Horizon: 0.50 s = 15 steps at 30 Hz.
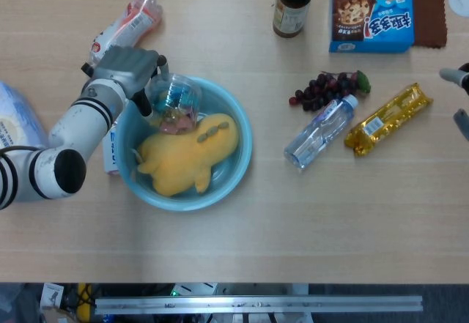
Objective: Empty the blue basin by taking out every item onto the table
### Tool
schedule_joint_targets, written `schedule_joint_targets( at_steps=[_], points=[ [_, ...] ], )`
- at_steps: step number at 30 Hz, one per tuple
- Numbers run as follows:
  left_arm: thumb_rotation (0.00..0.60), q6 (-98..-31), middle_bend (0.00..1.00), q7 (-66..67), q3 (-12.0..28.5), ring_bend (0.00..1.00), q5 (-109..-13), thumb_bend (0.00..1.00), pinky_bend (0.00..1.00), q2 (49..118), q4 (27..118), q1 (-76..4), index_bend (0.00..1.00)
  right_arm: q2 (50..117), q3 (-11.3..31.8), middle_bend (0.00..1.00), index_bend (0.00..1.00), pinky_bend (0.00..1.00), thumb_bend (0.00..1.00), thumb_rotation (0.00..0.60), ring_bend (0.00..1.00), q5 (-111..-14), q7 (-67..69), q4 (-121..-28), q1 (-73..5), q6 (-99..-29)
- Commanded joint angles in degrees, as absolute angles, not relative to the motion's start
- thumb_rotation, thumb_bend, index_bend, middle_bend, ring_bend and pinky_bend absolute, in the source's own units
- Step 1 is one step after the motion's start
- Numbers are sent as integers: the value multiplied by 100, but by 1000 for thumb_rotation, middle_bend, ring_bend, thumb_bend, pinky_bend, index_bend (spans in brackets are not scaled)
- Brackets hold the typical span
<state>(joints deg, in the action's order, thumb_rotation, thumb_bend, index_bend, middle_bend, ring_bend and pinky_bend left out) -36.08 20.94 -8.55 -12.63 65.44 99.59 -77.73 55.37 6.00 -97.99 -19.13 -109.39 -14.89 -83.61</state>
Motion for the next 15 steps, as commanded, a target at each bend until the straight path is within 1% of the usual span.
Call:
schedule_joint_targets(
  at_steps=[1, 4, 10, 15],
  points=[
    [600, -3585, 449, 1985, -781, 418, -1385, 217, 489, 6421, 10035, -7701, 513, 5538, 606, 400, 310, 453, 288, 600, 287, -9791, -1913, -10945, -1491, -8350],
    [600, -3565, 457, 1820, -676, 423, -1540, 217, 495, 6248, 10130, -7606, 524, 5543, 612, 400, 310, 453, 287, 600, 287, -9801, -1913, -10953, -1497, -8338],
    [600, -3594, 458, 1315, -341, 425, -2056, 217, 500, 5730, 10344, -7242, 526, 5546, 618, 400, 310, 453, 288, 600, 287, -9828, -1908, -10974, -1501, -8325],
    [600, -3696, 457, 1037, -222, 425, -2391, 217, 500, 5432, 10344, -6924, 525, 5559, 600, 400, 310, 453, 288, 600, 287, -9852, -1907, -10975, -1496, -8307]
  ],
)
